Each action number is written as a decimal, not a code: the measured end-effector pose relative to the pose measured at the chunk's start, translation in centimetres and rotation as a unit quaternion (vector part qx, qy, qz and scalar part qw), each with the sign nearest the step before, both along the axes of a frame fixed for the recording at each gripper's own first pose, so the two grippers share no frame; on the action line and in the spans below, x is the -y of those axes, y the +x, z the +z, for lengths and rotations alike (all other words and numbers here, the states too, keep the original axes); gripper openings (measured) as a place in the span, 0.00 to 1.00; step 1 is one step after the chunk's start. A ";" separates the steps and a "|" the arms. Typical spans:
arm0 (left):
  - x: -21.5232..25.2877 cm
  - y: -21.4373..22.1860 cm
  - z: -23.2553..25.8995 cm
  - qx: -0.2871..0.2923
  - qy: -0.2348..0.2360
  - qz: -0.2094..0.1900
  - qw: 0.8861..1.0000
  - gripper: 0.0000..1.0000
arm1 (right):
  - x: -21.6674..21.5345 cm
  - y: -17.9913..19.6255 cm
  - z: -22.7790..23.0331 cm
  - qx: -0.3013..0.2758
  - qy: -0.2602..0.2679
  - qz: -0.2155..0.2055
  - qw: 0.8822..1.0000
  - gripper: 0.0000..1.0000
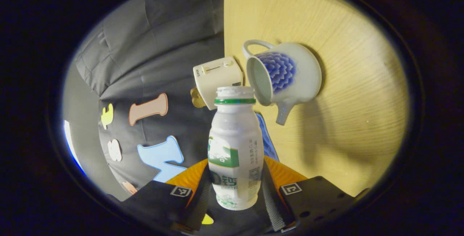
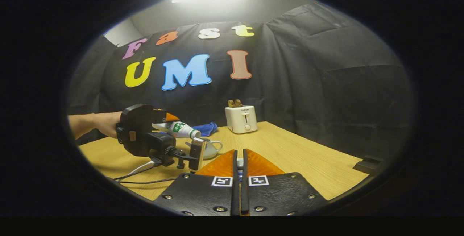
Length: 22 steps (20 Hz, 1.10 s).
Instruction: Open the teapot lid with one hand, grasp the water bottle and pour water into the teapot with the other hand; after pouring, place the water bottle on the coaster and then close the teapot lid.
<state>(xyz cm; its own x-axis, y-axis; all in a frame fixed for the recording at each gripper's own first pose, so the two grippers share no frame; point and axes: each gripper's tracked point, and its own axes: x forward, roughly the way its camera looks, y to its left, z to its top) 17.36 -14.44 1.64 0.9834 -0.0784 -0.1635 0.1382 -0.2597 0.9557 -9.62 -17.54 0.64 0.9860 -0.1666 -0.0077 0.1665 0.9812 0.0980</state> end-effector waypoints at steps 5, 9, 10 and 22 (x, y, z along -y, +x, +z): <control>0.2 0.2 -1.5 -0.026 -0.107 -0.001 0.994 0.74 | -0.3 0.0 0.9 0.006 -0.005 -0.003 1.000 0.02; 1.4 -0.2 -1.9 -0.032 -0.191 -0.010 0.981 0.75 | -0.9 0.3 1.7 0.012 -0.008 0.000 1.000 0.02; 1.6 -0.2 -2.1 -0.037 -0.217 -0.011 0.975 0.82 | -1.1 0.3 1.9 0.012 -0.010 0.002 1.000 0.02; -0.1 -0.8 -1.2 -0.053 -0.546 0.011 0.836 0.74 | -4.2 3.2 3.7 0.016 -0.056 0.041 0.997 0.02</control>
